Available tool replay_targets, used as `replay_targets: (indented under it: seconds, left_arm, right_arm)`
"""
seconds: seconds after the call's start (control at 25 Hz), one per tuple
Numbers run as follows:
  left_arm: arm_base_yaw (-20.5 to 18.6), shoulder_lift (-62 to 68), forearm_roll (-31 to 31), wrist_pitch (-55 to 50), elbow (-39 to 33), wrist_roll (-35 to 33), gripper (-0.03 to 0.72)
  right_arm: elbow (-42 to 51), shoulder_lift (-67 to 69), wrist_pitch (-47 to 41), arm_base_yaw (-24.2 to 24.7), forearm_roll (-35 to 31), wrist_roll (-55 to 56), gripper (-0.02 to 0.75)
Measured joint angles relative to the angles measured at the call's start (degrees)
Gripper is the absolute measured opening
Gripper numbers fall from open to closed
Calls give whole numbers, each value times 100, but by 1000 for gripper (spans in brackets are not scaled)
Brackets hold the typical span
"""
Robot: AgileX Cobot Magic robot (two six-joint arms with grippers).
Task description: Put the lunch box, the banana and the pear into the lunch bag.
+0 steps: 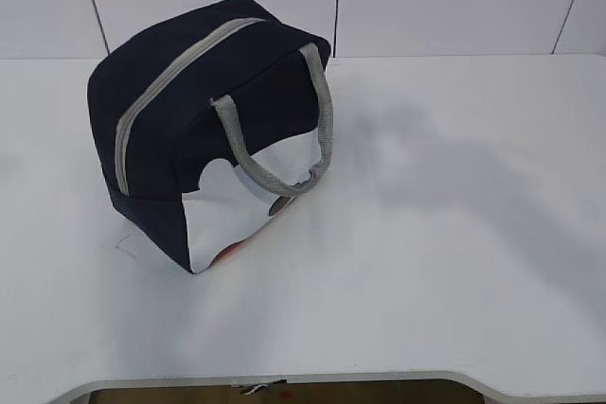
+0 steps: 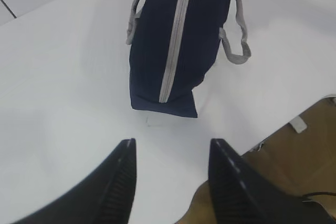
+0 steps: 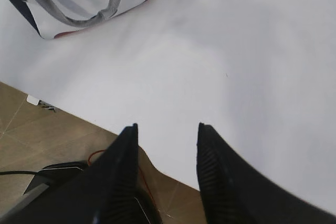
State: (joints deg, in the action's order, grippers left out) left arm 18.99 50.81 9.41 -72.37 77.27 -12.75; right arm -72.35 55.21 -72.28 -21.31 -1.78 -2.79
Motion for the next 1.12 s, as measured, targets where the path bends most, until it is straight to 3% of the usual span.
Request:
replay_targets:
  seconds: [0.68,1.12]
  left_arm:
    - [0,-2880,176,-21,-1924,3,306]
    - [0,-4468,-190,811,-3960,3,296]
  right_arm:
    - [1954,-3667,11,0,22,-55,320]
    - [3484,-5567,250,0,588,-125,319]
